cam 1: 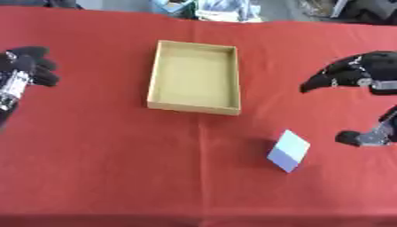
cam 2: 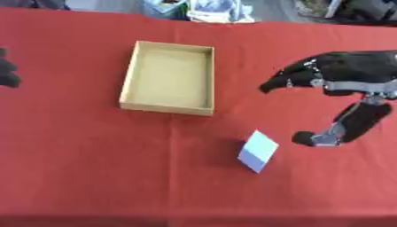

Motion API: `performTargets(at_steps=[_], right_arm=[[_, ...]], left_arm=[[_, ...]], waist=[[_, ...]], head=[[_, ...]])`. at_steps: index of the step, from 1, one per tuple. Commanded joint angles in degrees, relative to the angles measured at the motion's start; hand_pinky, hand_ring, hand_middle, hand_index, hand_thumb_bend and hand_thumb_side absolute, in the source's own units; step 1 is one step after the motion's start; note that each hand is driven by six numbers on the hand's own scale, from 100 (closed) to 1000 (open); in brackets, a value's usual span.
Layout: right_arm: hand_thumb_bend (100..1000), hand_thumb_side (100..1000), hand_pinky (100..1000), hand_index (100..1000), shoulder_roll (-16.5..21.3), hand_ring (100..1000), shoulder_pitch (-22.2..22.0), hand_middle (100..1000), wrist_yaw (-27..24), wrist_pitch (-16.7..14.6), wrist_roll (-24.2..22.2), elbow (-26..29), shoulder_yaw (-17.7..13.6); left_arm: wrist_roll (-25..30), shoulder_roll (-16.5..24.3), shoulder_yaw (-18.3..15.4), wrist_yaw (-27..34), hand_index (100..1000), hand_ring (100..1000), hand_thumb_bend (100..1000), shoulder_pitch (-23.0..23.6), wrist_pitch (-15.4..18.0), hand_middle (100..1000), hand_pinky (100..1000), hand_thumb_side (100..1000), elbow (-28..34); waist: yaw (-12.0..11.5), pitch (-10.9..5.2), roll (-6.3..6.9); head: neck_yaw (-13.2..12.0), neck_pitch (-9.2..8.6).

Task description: Pick up objects on the table and place them in the box.

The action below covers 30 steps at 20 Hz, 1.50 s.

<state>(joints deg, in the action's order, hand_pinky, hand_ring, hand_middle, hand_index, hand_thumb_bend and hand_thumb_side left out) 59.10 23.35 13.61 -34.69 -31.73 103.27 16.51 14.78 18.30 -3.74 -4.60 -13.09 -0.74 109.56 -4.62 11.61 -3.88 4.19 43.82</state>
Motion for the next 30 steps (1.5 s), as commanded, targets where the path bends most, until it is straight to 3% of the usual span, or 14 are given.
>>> performTargets(at_steps=[1,30], right_arm=[[301,562,808,1000,0.56,833,1.24,831,0.51,-9.53,-10.29,-0.72,0.31],[262,590,802,1000,-4.6,825,1.59,821,2.53,-11.22,-15.5,-5.58,4.48]], left_arm=[[0.16,1.33,-0.1,0.08,808,615,100,-0.68,0.09,611,645,779,0.71],[0.32,1.07,-0.02,0.05,809,621,100,-1.0,0.14,611,644,781,0.76]], waist=[[0.01,-0.65,0.12],[-0.31,0.05,0.47]], head=[[0.13,0.3],[0.53,0.3]])
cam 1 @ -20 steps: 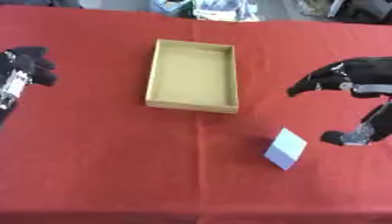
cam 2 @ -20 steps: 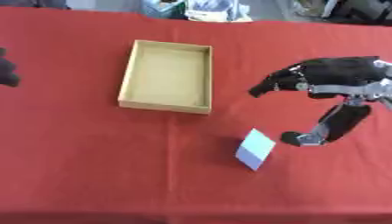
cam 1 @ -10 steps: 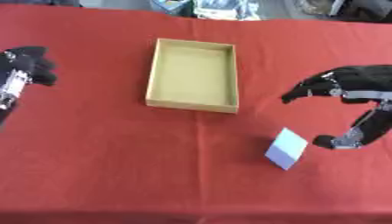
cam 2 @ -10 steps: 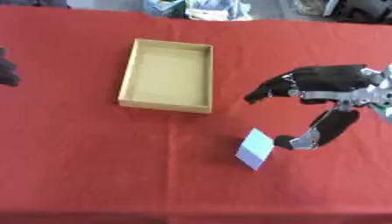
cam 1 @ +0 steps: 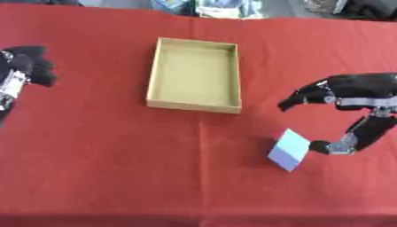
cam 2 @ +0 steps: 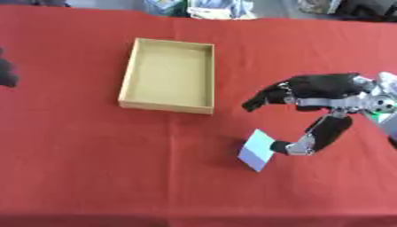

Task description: Pick up objects on the table and place them in the box.

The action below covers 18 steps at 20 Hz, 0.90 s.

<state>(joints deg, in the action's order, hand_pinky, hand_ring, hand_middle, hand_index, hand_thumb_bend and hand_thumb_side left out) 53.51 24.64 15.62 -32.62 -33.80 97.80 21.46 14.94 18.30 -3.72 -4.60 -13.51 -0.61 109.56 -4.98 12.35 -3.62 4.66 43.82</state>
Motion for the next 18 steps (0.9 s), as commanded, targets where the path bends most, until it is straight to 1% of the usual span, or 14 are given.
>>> performTargets(at_steps=[1,18], right_arm=[[260,591,801,1000,0.9,824,0.13,821,0.61,-13.31,-13.46,-0.22,-0.43],[260,598,800,1000,0.22,824,-1.67,820,2.44,-13.75,-14.03,-1.21,0.39]], left_arm=[[0.16,1.07,-0.05,0.03,809,621,100,-0.55,0.01,611,644,782,0.76],[0.17,0.98,-0.09,-0.03,808,624,100,-0.54,-0.11,611,644,783,0.8]], waist=[[0.06,-0.67,0.22],[0.11,-0.56,0.04]], head=[[0.07,0.3],[0.11,0.3]])
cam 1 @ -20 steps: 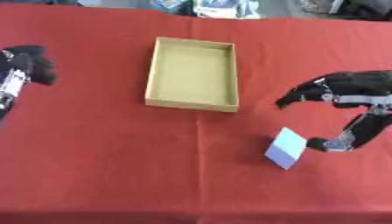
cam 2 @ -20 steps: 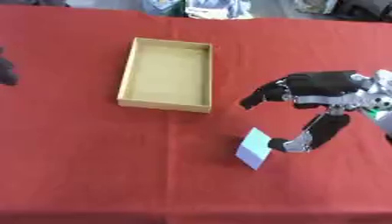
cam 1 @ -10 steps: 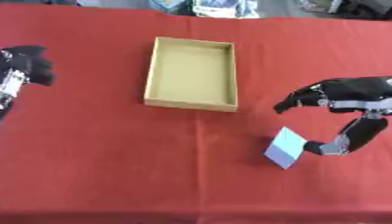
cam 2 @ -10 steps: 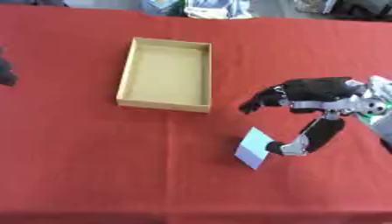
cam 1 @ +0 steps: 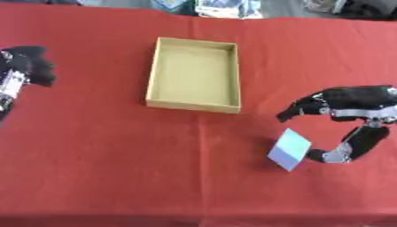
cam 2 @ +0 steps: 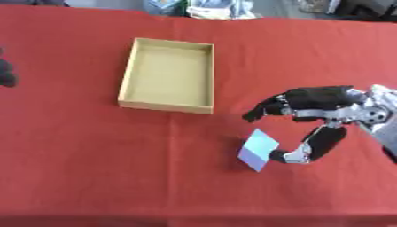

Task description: Pick up objects on the table and place them in the box.

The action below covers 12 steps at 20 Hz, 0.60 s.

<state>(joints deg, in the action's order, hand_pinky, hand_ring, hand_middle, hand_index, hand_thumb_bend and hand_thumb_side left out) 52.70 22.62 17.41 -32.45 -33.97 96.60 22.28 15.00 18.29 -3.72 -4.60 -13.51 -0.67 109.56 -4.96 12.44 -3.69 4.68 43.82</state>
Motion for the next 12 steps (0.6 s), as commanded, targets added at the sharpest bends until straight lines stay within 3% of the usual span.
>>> performTargets(at_steps=[1,12], right_arm=[[261,597,800,1000,0.95,824,0.32,820,0.83,-13.97,-13.83,-0.08,-0.41],[269,595,800,1000,0.23,824,0.14,821,3.32,-14.52,-12.94,-2.33,-0.28]], left_arm=[[0.12,0.97,-0.08,-0.03,808,624,100,-0.55,-0.05,611,644,783,0.8],[0.2,0.84,-0.05,-0.04,808,625,100,-0.58,-0.08,611,644,784,0.8]], waist=[[0.08,-0.64,0.11],[0.01,-0.48,0.14]], head=[[0.1,0.3],[0.17,0.3]])
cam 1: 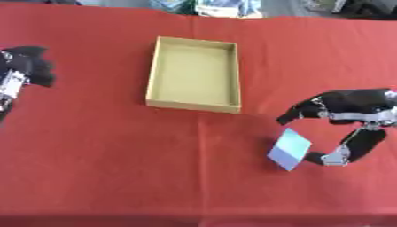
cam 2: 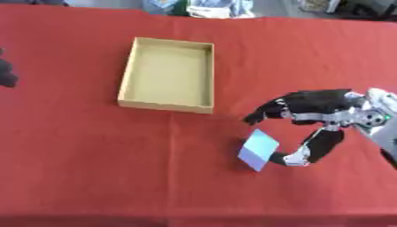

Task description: Pick up objects on the table and place them in the box.

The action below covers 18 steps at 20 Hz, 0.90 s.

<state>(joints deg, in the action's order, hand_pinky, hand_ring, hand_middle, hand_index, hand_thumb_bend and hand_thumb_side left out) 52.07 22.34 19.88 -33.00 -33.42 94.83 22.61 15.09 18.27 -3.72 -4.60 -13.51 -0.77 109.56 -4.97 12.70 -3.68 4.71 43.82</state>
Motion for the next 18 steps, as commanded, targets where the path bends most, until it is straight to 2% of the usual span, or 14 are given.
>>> performTargets(at_steps=[1,18], right_arm=[[271,595,800,1000,0.79,824,0.4,821,1.18,-14.01,-13.36,-0.91,-0.63],[282,590,796,993,-0.59,796,0.56,801,6.42,-16.24,-10.38,-4.52,-0.14]], left_arm=[[0.1,0.86,-0.06,-0.04,808,625,100,-0.59,0.01,611,644,784,0.8],[0.1,0.82,-0.03,-0.01,808,626,100,-0.73,-0.02,611,644,784,0.82]], waist=[[0.02,-0.72,0.15],[-0.07,-0.64,0.17]], head=[[0.15,0.3],[0.22,0.3]])
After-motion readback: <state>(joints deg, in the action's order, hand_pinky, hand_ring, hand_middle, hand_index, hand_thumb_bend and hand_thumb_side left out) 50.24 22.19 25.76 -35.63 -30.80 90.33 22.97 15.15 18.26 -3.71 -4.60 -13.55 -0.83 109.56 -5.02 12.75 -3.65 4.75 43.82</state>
